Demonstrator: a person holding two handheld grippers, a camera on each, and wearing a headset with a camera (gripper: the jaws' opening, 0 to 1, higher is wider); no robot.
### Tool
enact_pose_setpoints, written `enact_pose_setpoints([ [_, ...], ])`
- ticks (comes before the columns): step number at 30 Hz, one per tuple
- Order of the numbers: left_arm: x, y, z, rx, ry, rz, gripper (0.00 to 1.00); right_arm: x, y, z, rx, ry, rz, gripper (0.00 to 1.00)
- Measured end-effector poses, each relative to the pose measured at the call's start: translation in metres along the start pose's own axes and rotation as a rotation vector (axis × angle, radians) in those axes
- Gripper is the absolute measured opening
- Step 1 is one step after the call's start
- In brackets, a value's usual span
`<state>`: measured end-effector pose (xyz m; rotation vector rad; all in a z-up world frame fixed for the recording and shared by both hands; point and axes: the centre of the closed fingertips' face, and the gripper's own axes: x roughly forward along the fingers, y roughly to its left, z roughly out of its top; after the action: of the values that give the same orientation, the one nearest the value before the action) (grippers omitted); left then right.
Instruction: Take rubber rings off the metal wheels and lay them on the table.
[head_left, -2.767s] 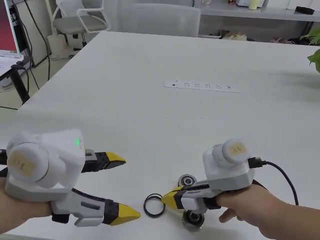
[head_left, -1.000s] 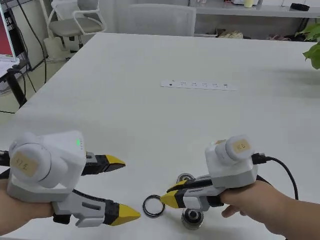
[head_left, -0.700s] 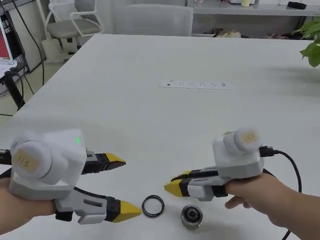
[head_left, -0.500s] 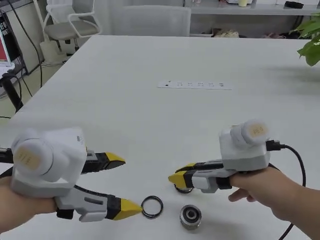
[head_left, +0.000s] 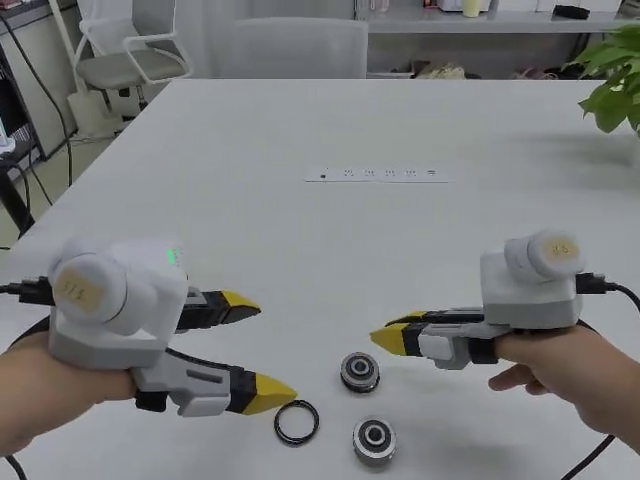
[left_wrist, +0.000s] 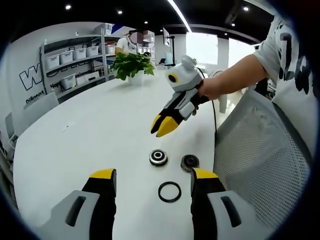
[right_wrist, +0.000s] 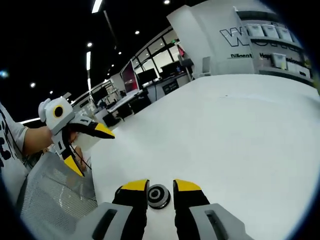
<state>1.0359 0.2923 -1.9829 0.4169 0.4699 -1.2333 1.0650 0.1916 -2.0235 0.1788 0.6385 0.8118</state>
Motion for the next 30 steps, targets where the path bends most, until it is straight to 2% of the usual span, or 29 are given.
enact_pose_setpoints([
  [6,0.008,0.005,0.003,0.009,0.003,-0.010,0.57,-0.003,-0.005,-0.003,-0.003,-0.002,-0.018,0.17],
  [11,0.016,0.009,0.005,-0.006,-0.007,-0.014,0.55,-0.006,-0.009,-0.009,-0.008,-0.003,-0.017,0.18],
  [19,0.031,0.008,0.003,-0.009,0.007,-0.033,0.54,-0.004,-0.008,-0.018,-0.088,-0.001,-0.003,0.20],
  [30,0.043,0.008,-0.005,-0.026,0.024,-0.048,0.53,0.001,-0.005,-0.033,-0.180,0.036,0.040,0.23],
])
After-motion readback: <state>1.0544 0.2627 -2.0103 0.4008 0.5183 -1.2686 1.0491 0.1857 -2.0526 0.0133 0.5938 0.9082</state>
